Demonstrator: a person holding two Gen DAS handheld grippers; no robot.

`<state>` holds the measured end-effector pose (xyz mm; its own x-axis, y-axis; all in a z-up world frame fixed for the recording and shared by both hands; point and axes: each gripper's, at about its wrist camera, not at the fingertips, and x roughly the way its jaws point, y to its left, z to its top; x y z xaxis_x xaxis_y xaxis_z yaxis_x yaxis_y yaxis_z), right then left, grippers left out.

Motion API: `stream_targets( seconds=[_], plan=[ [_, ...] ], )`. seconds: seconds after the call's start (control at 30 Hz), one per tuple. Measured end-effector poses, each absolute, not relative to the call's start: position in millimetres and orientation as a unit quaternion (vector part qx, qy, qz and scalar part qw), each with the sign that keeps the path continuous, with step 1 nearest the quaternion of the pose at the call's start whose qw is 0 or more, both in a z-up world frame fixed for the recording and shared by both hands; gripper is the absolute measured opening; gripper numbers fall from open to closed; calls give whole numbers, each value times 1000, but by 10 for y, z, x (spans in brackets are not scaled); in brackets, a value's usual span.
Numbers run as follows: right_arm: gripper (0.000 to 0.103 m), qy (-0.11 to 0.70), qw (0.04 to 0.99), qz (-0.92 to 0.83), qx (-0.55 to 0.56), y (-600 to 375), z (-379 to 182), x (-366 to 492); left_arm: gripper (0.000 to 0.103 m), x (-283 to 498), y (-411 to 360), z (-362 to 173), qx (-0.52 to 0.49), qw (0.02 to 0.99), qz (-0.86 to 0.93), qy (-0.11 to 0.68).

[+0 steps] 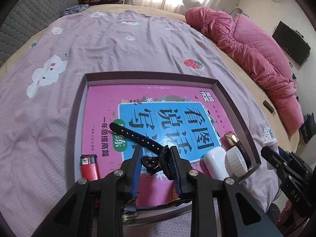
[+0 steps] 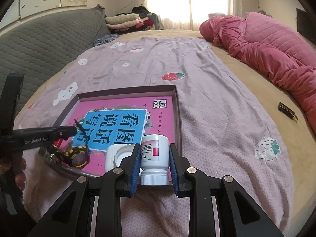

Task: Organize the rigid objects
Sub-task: 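Carry the black piece into the tray with the left tool while the right tool carries the pill bottle, then release the black piece beside the brass cup while the right tool releases the pill bottle beside the cap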

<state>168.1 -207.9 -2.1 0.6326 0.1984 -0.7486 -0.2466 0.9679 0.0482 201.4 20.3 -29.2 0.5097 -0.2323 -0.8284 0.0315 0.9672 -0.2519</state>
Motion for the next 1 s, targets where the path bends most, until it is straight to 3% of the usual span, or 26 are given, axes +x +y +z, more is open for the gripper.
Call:
stream_targets(
  seconds=[1.0],
  plan=[
    [27,441,886,141,-34,-1907,-350,1808,28,2104,77,-463,-77,858,-76,501]
  ],
)
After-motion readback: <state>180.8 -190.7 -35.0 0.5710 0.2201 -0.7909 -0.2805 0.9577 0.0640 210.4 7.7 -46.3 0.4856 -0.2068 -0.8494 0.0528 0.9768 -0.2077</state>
